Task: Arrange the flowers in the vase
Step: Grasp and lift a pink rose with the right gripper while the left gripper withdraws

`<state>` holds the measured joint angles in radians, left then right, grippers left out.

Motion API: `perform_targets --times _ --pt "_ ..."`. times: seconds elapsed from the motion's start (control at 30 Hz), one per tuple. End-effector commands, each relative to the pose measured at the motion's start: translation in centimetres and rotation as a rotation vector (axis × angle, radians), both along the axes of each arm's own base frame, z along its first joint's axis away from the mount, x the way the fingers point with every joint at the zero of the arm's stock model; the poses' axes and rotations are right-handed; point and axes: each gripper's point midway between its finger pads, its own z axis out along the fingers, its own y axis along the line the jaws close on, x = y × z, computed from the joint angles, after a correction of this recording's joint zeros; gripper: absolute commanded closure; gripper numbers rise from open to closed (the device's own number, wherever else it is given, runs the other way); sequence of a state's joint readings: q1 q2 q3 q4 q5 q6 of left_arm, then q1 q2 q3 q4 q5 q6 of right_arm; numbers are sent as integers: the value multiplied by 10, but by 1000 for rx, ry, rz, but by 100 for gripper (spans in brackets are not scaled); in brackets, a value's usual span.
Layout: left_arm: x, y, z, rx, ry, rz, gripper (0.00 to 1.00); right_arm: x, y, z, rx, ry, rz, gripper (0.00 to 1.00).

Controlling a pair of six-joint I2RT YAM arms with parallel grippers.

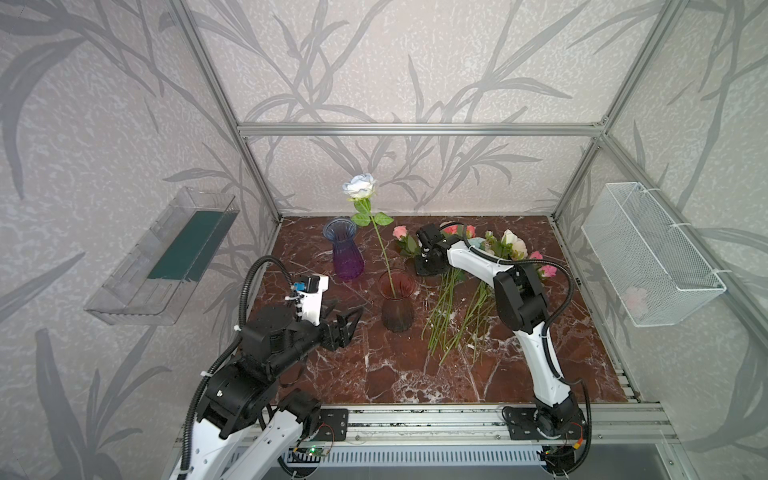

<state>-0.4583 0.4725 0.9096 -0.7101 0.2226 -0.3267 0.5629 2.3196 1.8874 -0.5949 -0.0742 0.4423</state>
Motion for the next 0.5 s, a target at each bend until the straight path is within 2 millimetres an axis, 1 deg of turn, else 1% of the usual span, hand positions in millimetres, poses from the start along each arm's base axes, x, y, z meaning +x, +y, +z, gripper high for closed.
perform_targets --times 0.0,0.07,0.2,0.3,0.47 --pt "-3 13 -4 -28 -12 71 21 13 16 61 140 -109 -20 100" --pt "-4 17 -4 -44 -34 97 20 16 17 76 170 -143 -33 100" --pt "-3 24 -5 -85 -49 139 19 19 12 107 231 -215 -74 100" --pt "-1 25 -8 -101 -54 154 19 21 6 128 283 -285 -105 100" --pt "3 23 -16 -103 -37 156 19 18 -4 172 403 -389 -127 100"
